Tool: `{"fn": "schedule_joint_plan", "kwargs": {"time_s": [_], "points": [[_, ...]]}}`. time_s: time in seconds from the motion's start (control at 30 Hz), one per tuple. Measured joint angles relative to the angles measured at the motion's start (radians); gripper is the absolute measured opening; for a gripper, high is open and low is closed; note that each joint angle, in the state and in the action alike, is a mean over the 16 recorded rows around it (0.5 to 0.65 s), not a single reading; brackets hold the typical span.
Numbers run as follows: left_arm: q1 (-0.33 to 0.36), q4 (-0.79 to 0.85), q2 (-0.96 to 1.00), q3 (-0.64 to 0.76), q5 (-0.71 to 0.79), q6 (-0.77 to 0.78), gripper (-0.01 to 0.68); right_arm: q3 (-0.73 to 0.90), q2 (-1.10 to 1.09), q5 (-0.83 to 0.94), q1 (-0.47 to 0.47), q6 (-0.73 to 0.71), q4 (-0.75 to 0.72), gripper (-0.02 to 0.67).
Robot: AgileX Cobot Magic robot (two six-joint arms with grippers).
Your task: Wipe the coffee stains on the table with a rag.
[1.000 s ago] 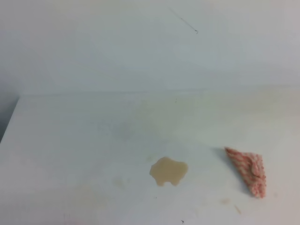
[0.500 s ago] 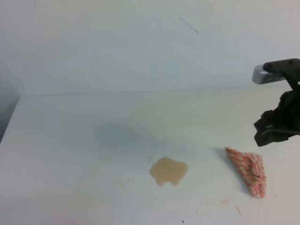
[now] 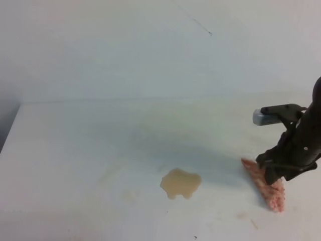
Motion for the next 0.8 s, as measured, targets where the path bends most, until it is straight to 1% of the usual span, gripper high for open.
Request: {"fn": "schedule_joint_plan", "kwargs": {"time_s": [0.1, 0.3, 0.43, 0.53, 0.63, 0.8], "points": [[0.0, 0.0, 0.0, 0.0, 0.0, 0.0, -0.001, 0.0, 0.039, -0.008, 0.0, 0.003, -0.004, 0.308], [0.0, 0.0, 0.0, 0.0, 0.0, 0.0, -0.001, -0.003, 0.086, -0.011, 0.0, -0.013, 0.004, 0.183], [0.0, 0.0, 0.0, 0.0, 0.0, 0.0, -0.001, -0.017, 0.099, 0.0, 0.0, -0.043, 0.035, 0.101], [0.0, 0.0, 0.0, 0.0, 0.0, 0.0, -0.001, -0.039, 0.101, 0.013, 0.002, -0.073, 0.079, 0.053], [0.0, 0.0, 0.0, 0.0, 0.0, 0.0, -0.001, -0.071, 0.099, 0.032, 0.011, -0.104, 0.133, 0.027], [0.0, 0.0, 0.0, 0.0, 0.0, 0.0, -0.001, -0.143, 0.096, 0.065, 0.057, -0.145, 0.234, 0.019]]}}
